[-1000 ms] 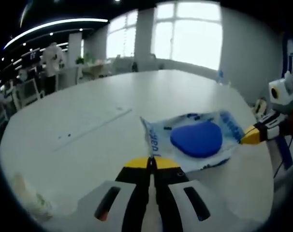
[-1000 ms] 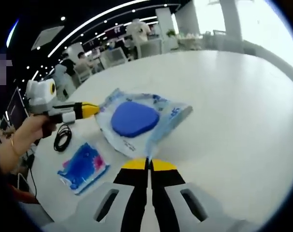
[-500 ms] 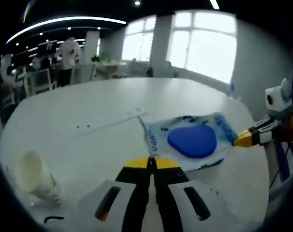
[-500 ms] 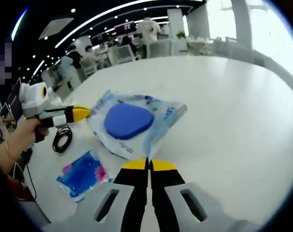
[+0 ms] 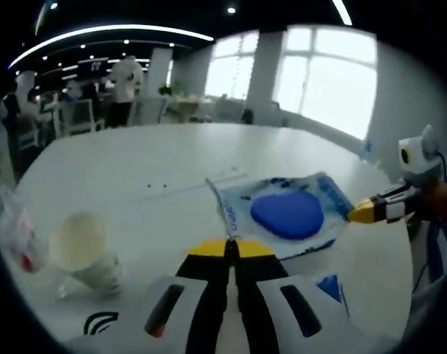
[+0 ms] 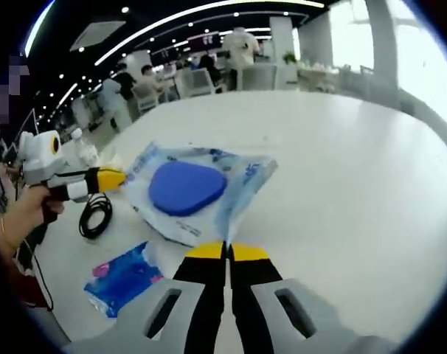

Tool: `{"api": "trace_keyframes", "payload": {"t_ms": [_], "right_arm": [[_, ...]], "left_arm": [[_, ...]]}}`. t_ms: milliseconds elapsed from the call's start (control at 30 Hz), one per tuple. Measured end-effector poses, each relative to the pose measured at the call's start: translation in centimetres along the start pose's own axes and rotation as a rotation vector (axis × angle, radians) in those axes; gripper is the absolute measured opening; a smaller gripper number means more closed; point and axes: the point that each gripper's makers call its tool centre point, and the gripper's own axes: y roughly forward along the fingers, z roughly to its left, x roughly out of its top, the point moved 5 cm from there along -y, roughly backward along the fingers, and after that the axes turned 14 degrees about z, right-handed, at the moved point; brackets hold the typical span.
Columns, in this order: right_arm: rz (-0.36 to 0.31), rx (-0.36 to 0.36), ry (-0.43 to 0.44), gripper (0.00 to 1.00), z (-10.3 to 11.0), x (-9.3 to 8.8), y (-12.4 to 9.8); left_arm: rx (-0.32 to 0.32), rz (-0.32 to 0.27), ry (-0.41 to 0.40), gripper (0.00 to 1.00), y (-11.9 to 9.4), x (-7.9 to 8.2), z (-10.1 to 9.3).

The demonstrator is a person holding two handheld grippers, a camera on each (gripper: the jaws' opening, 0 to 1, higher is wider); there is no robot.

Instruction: Arrange the tabletop items into an orderly group along one side of the table until the central work area is clear of visible clutter.

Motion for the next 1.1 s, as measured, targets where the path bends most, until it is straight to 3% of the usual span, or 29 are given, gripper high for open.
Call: {"api": "trace_keyframes", "payload": {"t_ms": [200,367,567,900,1100], "right_arm": [[0.006,-0.021,-0.041,0.01,0.0,1.3,1.3],[0.021,-0.028,-0.084,0.01,0.5,2.0,2.4],[0.033,-0.032,-0.12,0.01,0.7,2.9,3.6],[0.042,-0.032,-0.17,0.01,1.5,3.5,5.8],[0.014,-0.039,-0.218,0.01,1.6,4.2,6.7]], "left_arm": [[0.004,-0.034,-0.073,0.0,-0.3,-0.4,0.9],[0.038,-0.018,-0.07,0.0,-0.3,-0.9,1.5],[0.051,-0.045,-0.127,0.0,-0.5,-1.3,2.5],[0.103,-0.043,-0.179,0.0,-0.1,-2.1,3.6],[0.121,-0.051,-0.223,0.0,0.1,-2.7,4.4]]}}
